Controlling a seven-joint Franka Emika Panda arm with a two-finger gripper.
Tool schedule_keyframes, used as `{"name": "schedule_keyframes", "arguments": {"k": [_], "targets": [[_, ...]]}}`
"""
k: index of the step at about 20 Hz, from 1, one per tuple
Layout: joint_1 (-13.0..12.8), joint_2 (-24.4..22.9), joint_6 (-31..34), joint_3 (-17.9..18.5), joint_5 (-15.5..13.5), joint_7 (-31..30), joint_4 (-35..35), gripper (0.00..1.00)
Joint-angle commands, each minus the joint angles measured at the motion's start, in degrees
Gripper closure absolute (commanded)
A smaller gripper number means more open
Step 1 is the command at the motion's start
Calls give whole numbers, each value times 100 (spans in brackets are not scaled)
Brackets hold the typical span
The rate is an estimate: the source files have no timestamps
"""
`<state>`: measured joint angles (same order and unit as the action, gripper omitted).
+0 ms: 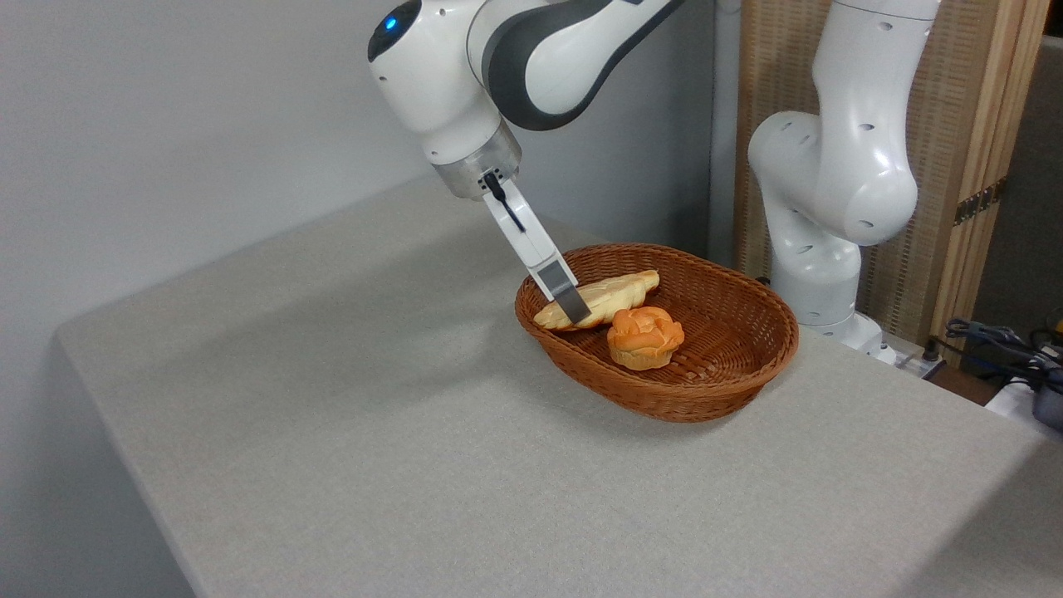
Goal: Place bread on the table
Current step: 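Lower the gripper onto the croissant and close on its end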
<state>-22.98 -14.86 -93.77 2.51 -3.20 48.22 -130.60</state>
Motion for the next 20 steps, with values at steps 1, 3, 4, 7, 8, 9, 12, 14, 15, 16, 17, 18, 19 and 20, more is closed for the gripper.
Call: {"name": "schedule_keyframes", "arguments": {"k": [1, 3, 4, 7, 8, 9, 12, 14, 15, 16, 17, 18, 19, 20], "targets": [[-14, 18, -124, 30, -14, 293, -80, 0], [-14, 27, -159, 30, -5, 425, -115, 2], [-14, 44, -168, 30, -5, 452, -115, 5], [-14, 105, -220, 30, 12, 478, -141, 10], [-14, 123, -229, 30, 12, 478, -141, 12], [-14, 141, -255, 30, 12, 487, -141, 12], [-14, 176, -282, 30, 12, 487, -159, 13], [-14, 176, -299, 30, 12, 496, -159, 25], [-14, 176, -308, 30, 12, 496, -159, 32], [-5, 185, -326, 30, 12, 505, -159, 45], [-5, 185, -335, 30, 12, 522, -159, 51], [4, 185, -335, 30, 12, 557, -150, 59], [12, 185, -335, 30, 12, 592, -159, 63], [30, 185, -326, 30, 12, 662, -150, 68]]}}
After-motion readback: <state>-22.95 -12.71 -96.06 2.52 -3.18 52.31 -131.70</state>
